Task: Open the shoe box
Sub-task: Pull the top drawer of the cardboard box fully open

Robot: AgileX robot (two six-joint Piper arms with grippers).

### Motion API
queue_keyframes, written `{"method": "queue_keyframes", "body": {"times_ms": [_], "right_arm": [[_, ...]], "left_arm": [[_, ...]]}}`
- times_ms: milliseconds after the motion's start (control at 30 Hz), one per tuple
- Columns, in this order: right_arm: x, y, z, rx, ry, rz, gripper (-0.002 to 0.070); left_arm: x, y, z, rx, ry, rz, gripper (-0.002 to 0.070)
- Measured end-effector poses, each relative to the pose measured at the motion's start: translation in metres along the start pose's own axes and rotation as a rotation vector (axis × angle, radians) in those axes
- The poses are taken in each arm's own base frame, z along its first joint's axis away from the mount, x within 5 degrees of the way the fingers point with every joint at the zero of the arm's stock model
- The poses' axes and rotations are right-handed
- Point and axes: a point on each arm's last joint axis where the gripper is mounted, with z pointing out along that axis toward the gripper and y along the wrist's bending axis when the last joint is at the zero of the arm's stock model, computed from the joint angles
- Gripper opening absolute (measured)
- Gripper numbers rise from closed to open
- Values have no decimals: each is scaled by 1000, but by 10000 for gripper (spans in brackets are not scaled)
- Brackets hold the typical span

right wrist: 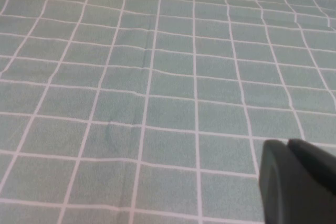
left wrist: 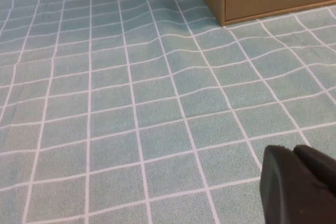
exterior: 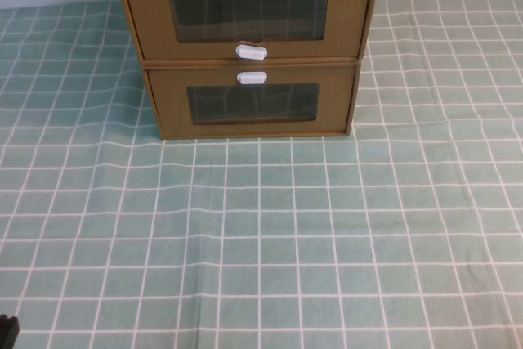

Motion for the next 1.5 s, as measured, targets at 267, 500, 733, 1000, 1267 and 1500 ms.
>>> {"method": "queue_keyframes", "body": {"times_ms": [267,500,733,1000,1267,1500], "right_arm": [[0,0,0,0,0,0,-13],[0,0,0,0,0,0,-14],[0,0,0,0,0,0,-14],[0,0,0,0,0,0,-14],[-7,1,0,-10,-76,0,-14],[-40,6,-10,-63,-458,-4,-14]], "left_arm": [[0,0,0,0,0,-3,-5],[0,0,0,1,0,-5,-5],[0,0,0,1,-1,-7,-5],[-2,0,0,-1,-22,-7,-5],[-16,2,-1,-21,-179,-8,-5],[-45,6,-12,-51,-514,-54,-5]]}}
